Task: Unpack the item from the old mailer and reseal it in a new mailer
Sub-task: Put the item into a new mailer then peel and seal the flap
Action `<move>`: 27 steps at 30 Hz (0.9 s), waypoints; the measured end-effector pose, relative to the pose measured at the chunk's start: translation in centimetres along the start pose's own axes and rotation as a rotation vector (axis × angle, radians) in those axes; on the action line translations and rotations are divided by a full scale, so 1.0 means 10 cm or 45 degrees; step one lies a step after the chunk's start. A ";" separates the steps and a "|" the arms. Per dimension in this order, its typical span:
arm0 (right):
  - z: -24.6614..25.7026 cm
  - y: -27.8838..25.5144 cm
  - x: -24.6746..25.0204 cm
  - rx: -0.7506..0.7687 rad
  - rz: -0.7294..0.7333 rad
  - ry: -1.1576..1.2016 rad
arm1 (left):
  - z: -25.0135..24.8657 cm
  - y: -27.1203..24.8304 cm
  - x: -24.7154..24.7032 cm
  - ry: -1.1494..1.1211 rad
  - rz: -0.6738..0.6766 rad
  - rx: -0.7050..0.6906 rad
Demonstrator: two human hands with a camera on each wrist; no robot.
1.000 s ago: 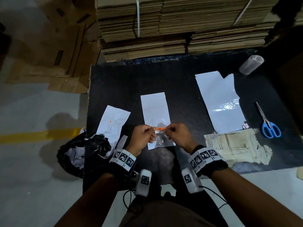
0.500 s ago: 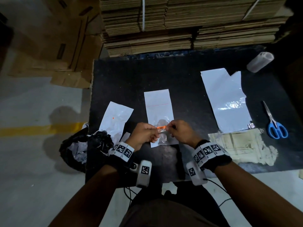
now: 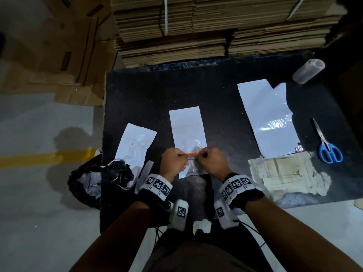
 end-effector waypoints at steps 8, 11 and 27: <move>0.00 -0.03 -0.01 -0.035 -0.058 -0.044 | 0.08 0.04 -0.07 0.013 -0.077 0.024; 0.02 -0.03 -0.02 -0.029 -0.080 -0.038 | 0.07 0.02 -0.07 0.027 -0.086 0.017; 0.02 -0.04 -0.06 -0.117 -0.122 -0.097 | 0.13 0.05 -0.09 0.104 -0.132 0.027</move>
Point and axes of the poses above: each hand's wrist, its own y-axis towards the middle knuckle, its own x-axis out of the back of the hand, z = x × y, the point moved 1 cm from there along y, towards the middle knuckle, and after that the axes turned 12 degrees about -z, right-handed, at the moved point
